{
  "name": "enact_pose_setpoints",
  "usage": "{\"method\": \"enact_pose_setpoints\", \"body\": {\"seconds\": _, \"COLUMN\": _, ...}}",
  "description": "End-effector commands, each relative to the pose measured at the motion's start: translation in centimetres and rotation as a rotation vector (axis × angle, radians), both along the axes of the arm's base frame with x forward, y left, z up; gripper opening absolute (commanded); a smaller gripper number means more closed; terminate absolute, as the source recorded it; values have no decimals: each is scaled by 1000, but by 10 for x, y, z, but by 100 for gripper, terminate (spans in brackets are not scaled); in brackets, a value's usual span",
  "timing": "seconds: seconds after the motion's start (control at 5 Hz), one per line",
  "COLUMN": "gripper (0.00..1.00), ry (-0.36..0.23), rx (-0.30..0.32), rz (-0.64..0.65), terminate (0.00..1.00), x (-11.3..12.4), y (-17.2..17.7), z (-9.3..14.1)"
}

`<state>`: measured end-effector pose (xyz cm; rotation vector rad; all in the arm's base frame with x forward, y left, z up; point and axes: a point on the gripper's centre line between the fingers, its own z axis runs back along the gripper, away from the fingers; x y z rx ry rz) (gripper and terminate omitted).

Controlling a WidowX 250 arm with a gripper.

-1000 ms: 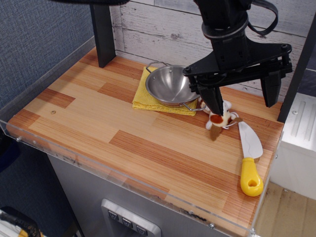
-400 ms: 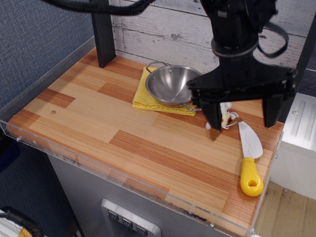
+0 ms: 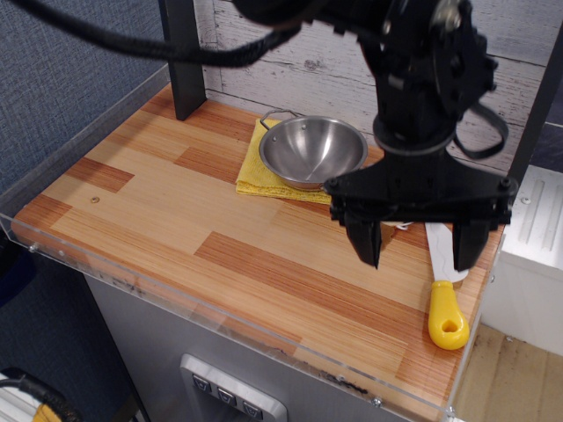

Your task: Move the knife to the left side of the counter.

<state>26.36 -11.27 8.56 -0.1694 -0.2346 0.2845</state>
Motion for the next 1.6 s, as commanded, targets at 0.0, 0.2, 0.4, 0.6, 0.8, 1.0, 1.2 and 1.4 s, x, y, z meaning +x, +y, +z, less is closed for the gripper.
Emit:
{"method": "enact_pose_setpoints", "body": {"seconds": 0.0, "gripper": 100, "ry": -57, "rx": -49, "rz": -2, "terminate": 0, "x": 1, "y": -6, "z": -17}}
{"method": "enact_pose_setpoints", "body": {"seconds": 0.2, "gripper": 100, "ry": -56, "rx": -74, "rz": 7, "terminate": 0, "x": 2, "y": -7, "z": -30}}
{"method": "enact_pose_setpoints", "body": {"seconds": 0.4, "gripper": 100, "ry": -46, "rx": -63, "rz": 12, "terminate": 0, "x": 4, "y": -5, "z": -36}}
{"method": "enact_pose_setpoints", "body": {"seconds": 0.6, "gripper": 100, "ry": -30, "rx": -52, "rz": 9, "terminate": 0, "x": 5, "y": -6, "z": -46}}
{"method": "enact_pose_setpoints", "body": {"seconds": 0.8, "gripper": 100, "ry": -24, "rx": -49, "rz": 7, "terminate": 0, "x": 11, "y": -8, "z": -52}}
{"method": "enact_pose_setpoints", "body": {"seconds": 1.0, "gripper": 100, "ry": -18, "rx": -42, "rz": 9, "terminate": 0, "x": 17, "y": -10, "z": -57}}
{"method": "enact_pose_setpoints", "body": {"seconds": 1.2, "gripper": 100, "ry": -8, "rx": -45, "rz": 21, "terminate": 0, "x": 22, "y": -14, "z": -62}}
{"method": "enact_pose_setpoints", "body": {"seconds": 1.4, "gripper": 100, "ry": -3, "rx": -40, "rz": 22, "terminate": 0, "x": 25, "y": -18, "z": -65}}
